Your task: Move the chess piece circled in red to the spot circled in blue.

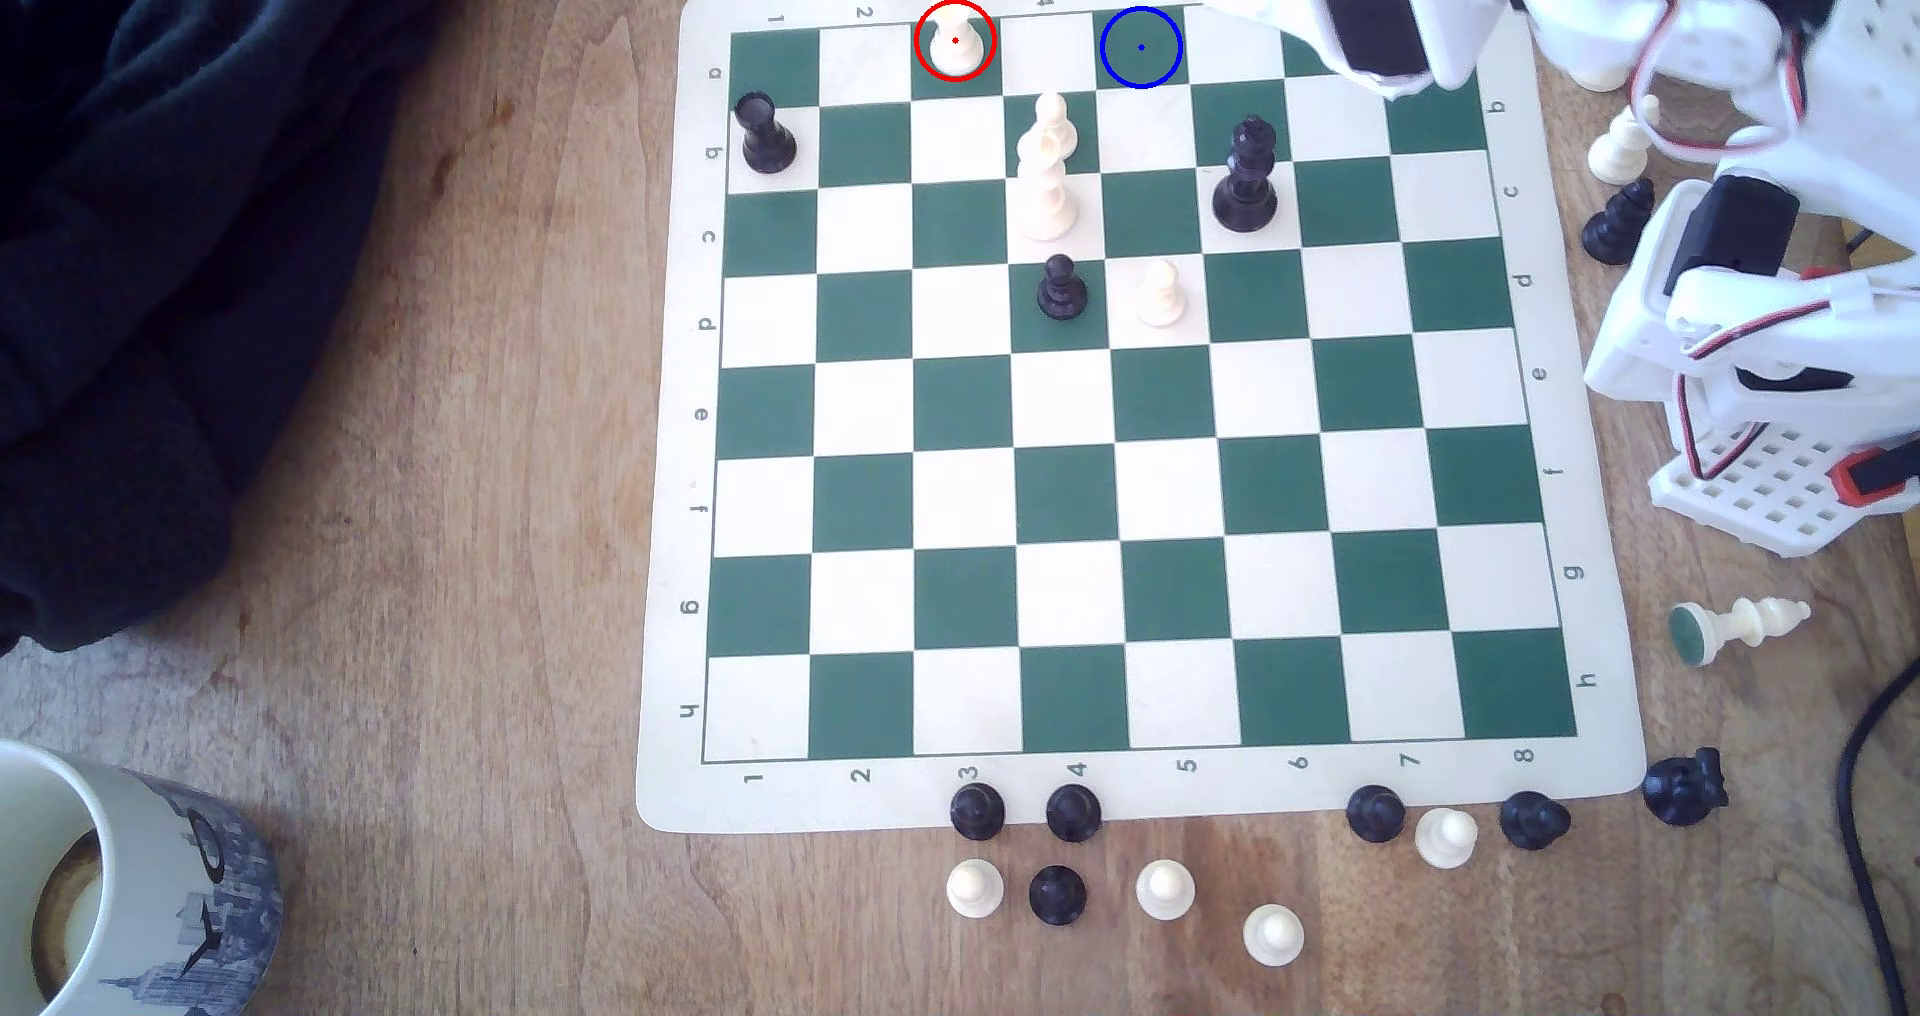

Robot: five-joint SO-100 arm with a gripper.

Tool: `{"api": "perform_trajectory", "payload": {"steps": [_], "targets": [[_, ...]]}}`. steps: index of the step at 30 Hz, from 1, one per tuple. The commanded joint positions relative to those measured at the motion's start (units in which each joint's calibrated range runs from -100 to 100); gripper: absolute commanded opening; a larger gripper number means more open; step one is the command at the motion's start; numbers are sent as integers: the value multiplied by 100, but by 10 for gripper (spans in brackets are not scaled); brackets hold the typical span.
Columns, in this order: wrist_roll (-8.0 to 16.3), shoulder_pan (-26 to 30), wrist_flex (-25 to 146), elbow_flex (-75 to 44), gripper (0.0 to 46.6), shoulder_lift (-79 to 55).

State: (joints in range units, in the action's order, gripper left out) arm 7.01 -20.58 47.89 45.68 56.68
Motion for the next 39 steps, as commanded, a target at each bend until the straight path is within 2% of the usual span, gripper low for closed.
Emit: {"api": "perform_trajectory", "payload": {"steps": [1,4,5,9,19,30,39], "targets": [[264,75,453,-1803,70,-1313],[410,59,813,-2646,77,-2145],[513,4,977,-3199,97,-2689],[601,-90,1165,-3934,133,-3605],[698,-129,1640,-5629,135,-5481],[689,-199,1567,-6137,136,-6636],[659,-402,1526,-6636,154,-7315]]}}
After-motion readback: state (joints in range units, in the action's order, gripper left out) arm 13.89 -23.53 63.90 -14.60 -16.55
